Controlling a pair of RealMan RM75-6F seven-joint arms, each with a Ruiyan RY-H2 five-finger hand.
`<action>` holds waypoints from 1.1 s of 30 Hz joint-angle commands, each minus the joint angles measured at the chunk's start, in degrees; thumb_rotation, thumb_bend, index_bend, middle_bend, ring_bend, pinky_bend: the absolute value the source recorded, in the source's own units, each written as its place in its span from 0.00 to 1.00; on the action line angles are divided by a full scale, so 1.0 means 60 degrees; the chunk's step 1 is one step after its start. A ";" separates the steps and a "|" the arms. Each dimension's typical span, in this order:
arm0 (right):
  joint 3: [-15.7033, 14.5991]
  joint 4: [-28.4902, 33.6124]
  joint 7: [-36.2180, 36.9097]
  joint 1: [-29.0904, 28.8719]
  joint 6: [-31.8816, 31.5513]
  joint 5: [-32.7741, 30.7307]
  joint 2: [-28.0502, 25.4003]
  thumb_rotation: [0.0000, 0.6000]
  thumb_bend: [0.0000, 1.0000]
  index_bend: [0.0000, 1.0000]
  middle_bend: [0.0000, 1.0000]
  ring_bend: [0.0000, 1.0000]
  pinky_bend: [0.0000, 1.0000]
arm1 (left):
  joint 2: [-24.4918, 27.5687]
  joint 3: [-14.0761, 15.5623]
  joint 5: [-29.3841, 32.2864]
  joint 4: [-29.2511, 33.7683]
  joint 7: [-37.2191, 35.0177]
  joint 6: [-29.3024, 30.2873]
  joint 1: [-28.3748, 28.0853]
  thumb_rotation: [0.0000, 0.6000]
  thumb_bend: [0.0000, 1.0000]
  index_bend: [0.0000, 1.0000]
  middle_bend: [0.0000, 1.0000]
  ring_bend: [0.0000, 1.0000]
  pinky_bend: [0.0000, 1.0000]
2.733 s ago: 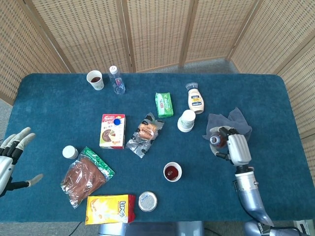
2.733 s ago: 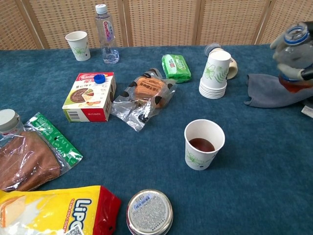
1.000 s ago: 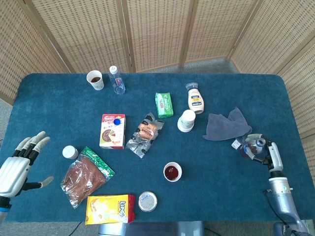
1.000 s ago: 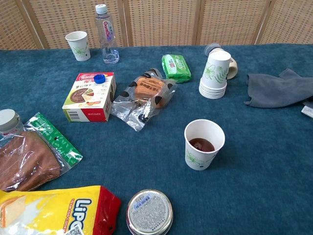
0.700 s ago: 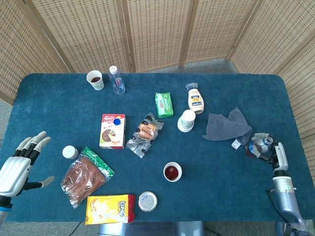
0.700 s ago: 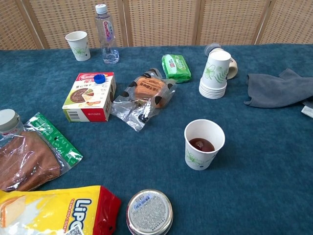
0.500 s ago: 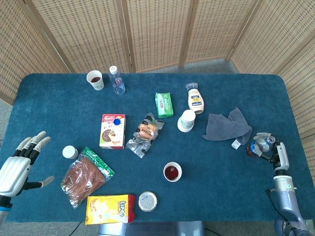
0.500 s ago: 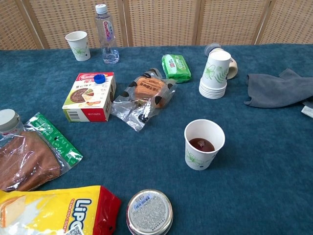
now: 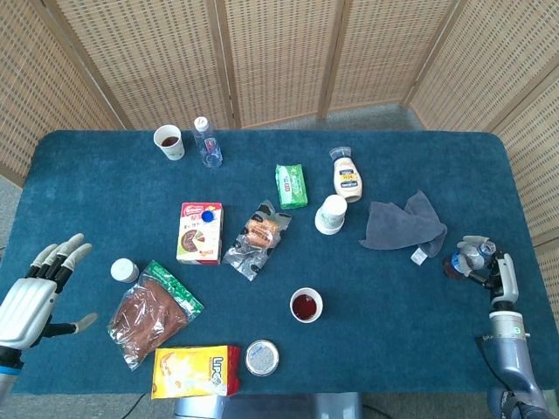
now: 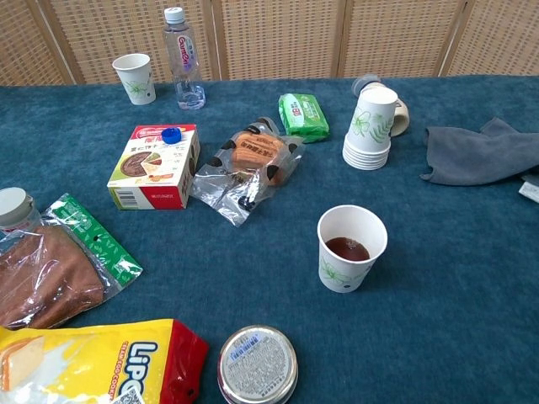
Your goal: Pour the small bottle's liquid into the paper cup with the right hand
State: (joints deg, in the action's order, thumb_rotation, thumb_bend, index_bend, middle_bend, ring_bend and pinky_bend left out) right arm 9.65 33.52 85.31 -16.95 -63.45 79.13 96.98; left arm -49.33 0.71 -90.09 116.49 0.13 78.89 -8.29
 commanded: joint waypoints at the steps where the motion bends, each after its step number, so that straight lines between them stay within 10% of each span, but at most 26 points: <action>1: -0.0043 -0.0059 -0.0013 0.0008 -0.0022 0.0063 0.0038 1.00 0.84 0.43 0.63 0.21 0.52 | -0.0006 0.0004 0.0006 0.0005 0.0020 -0.0021 -0.0011 1.00 0.15 0.00 0.00 0.00 0.00; 19: -0.0389 -0.0283 -0.0068 0.0034 -0.0410 0.0546 0.0170 1.00 0.77 0.36 0.52 0.14 0.50 | 0.0052 0.0024 -0.0040 -0.0021 -0.0103 0.0013 -0.0007 1.00 0.15 0.00 0.00 0.00 0.00; 33: -0.0678 -0.0610 0.0302 0.0039 -0.0749 0.0906 0.0232 1.00 0.53 0.14 0.11 0.00 0.11 | 0.0108 0.0036 -0.0096 -0.0061 -0.0239 0.0078 0.0015 1.00 0.15 0.00 0.00 0.00 0.00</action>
State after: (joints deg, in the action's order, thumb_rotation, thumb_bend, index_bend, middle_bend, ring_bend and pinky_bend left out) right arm 5.65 29.95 87.07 -16.72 -67.87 84.50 98.32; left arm -48.68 0.92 -90.66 116.12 -1.31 79.36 -8.20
